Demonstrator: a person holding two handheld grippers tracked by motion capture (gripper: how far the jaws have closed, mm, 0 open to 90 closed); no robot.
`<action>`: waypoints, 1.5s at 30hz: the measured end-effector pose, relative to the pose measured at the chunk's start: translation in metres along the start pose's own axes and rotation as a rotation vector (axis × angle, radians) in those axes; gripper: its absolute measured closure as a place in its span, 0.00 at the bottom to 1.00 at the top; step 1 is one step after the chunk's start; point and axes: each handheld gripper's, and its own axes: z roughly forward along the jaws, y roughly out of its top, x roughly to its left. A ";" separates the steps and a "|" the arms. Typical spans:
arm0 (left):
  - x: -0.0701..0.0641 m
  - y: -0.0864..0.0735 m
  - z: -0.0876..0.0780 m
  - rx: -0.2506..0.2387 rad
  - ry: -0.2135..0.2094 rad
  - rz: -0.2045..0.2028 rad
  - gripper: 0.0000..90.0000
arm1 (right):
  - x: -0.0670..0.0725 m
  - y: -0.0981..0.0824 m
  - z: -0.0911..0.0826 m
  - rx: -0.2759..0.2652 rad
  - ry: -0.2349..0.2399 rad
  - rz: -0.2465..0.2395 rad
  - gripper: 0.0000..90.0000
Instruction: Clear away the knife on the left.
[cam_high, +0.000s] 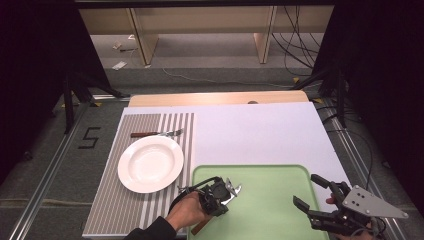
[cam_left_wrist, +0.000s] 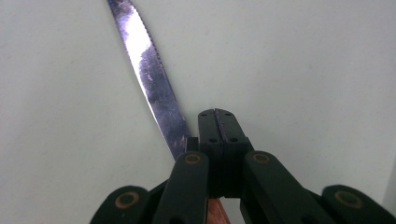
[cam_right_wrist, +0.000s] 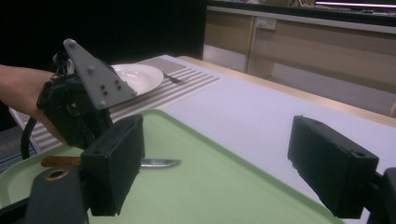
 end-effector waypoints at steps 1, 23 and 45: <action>0.001 -0.001 -0.001 0.000 0.003 -0.009 0.99 | 0.000 0.000 0.000 0.001 -0.001 0.000 0.22; 0.012 -0.025 -0.013 0.048 0.001 -0.049 0.99 | 0.000 0.000 0.000 0.000 -0.002 0.004 0.22; 0.022 -0.042 -0.022 0.061 0.010 -0.093 0.99 | 0.000 0.000 0.000 0.003 -0.004 0.003 0.22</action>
